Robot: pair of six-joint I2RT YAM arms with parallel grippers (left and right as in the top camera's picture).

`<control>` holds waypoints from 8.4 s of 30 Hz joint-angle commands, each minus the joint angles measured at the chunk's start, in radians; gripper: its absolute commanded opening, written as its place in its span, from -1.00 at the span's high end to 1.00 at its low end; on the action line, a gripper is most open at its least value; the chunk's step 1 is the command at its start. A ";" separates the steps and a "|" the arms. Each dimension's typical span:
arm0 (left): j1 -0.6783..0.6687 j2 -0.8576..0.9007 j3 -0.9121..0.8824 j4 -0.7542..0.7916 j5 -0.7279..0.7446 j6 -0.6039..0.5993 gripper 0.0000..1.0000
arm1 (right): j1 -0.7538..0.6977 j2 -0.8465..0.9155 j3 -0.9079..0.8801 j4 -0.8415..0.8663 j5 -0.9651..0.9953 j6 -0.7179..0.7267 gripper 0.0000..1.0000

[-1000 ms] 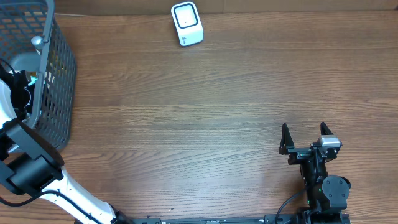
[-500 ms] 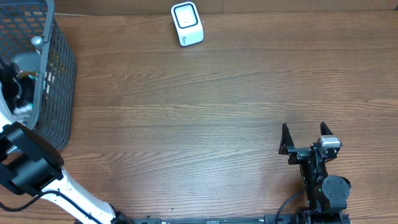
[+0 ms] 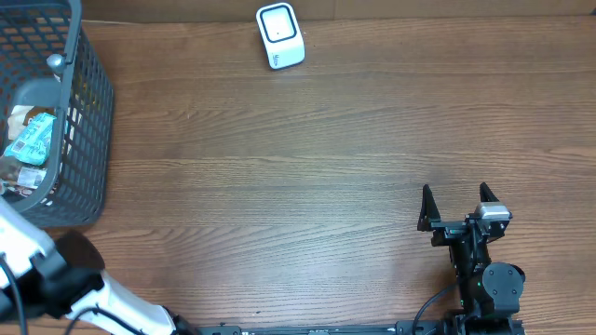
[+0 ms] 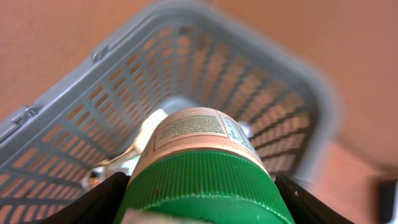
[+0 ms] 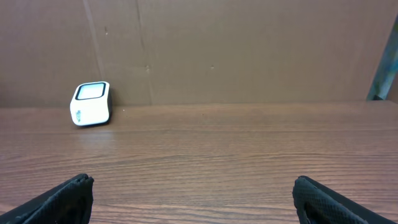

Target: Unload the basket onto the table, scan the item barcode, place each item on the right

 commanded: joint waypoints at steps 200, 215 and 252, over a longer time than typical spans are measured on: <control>-1.587 0.571 0.092 -0.385 -0.079 -0.476 -0.99 | -0.002 -0.007 -0.011 0.006 -0.008 -0.004 -1.00; -1.591 0.523 0.093 -0.385 -0.113 -0.498 -0.99 | -0.002 -0.007 -0.011 0.006 -0.008 -0.004 -1.00; -1.600 -0.150 -0.984 0.168 -0.033 -0.893 -0.17 | -0.002 -0.007 -0.011 0.006 -0.008 -0.004 -1.00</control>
